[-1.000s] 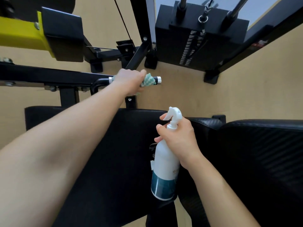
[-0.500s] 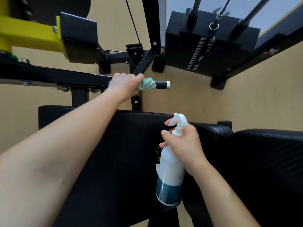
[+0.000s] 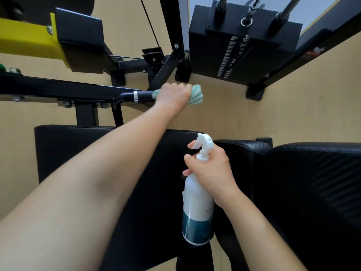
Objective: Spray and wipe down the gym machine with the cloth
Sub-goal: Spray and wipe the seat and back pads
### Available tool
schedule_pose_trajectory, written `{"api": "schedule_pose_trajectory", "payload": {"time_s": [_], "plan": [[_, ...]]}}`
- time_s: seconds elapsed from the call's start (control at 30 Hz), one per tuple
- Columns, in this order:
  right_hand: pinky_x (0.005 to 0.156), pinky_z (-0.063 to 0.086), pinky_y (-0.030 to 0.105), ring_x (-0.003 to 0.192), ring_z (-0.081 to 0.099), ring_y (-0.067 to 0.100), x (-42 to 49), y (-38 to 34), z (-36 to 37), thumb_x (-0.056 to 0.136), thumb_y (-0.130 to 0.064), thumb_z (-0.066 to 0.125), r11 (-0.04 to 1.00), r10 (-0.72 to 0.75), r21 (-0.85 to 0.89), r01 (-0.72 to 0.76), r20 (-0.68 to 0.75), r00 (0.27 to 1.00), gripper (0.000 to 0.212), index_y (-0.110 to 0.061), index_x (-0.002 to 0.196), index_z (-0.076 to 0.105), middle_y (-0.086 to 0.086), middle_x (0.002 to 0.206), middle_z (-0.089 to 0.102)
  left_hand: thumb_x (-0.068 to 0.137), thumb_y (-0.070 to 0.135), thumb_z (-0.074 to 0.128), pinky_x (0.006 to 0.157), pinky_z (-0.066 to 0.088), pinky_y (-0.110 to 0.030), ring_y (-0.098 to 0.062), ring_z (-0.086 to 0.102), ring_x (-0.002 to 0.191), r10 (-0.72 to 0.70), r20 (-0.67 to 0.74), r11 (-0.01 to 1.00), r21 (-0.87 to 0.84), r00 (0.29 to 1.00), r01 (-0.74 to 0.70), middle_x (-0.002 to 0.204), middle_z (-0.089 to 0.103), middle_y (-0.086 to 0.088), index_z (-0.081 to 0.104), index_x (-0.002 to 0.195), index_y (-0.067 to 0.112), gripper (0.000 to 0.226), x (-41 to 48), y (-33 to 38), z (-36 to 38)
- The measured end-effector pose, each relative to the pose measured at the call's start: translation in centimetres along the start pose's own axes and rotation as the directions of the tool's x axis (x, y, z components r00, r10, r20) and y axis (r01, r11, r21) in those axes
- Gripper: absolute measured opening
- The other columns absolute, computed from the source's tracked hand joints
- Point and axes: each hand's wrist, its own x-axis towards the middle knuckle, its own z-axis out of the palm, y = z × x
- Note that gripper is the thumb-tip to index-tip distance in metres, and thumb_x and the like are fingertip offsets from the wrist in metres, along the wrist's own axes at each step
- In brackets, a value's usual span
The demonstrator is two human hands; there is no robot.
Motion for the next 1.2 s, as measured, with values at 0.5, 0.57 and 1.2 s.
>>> {"api": "schedule_pose_trajectory", "payload": {"time_s": [0.5, 0.57, 1.2], "plan": [[0.071, 0.046, 0.027, 0.069, 0.078, 0.012, -0.3, -0.5, 0.0, 0.091, -0.013, 0.065, 0.999, 0.029, -0.016, -0.028, 0.033, 0.999, 0.02, -0.031, 0.1, 0.062, -0.005, 0.064, 0.067, 0.091, 0.018, 0.07, 0.062, 0.037, -0.038, -0.035, 0.064, 0.08, -0.132, -0.1, 0.986, 0.09, 0.986, 0.141, 0.095, 0.066, -0.011, 0.054, 0.117, 0.014, 0.03, -6.2, -8.4, 1.0], [0.07, 0.045, 0.026, 0.069, 0.078, 0.011, -0.3, -0.5, 0.0, 0.091, -0.014, 0.065, 1.0, 0.026, -0.019, -0.025, 0.032, 0.999, 0.02, -0.03, 0.101, 0.062, -0.005, 0.065, 0.067, 0.09, 0.021, 0.073, 0.069, 0.04, -0.04, -0.036, 0.064, 0.086, -0.172, -0.093, 0.978, 0.105, 0.981, 0.181, 0.098, 0.067, -0.011, 0.056, 0.115, 0.013, 0.031, -5.9, -7.6, 0.9], [0.069, 0.048, 0.024, 0.067, 0.077, 0.007, -4.5, 0.3, 0.0, 0.092, -0.014, 0.064, 0.993, -0.038, -0.11, 0.044, 0.059, 0.998, 0.021, -0.032, 0.101, 0.06, 0.002, 0.079, 0.075, 0.091, 0.008, 0.062, 0.121, 0.026, -0.046, -0.032, 0.044, 0.137, -0.228, -0.227, 0.973, -0.009, 0.947, 0.232, 0.151, 0.048, -0.007, 0.027, 0.161, 0.02, 0.078, -8.8, -4.9, 2.5]]}}
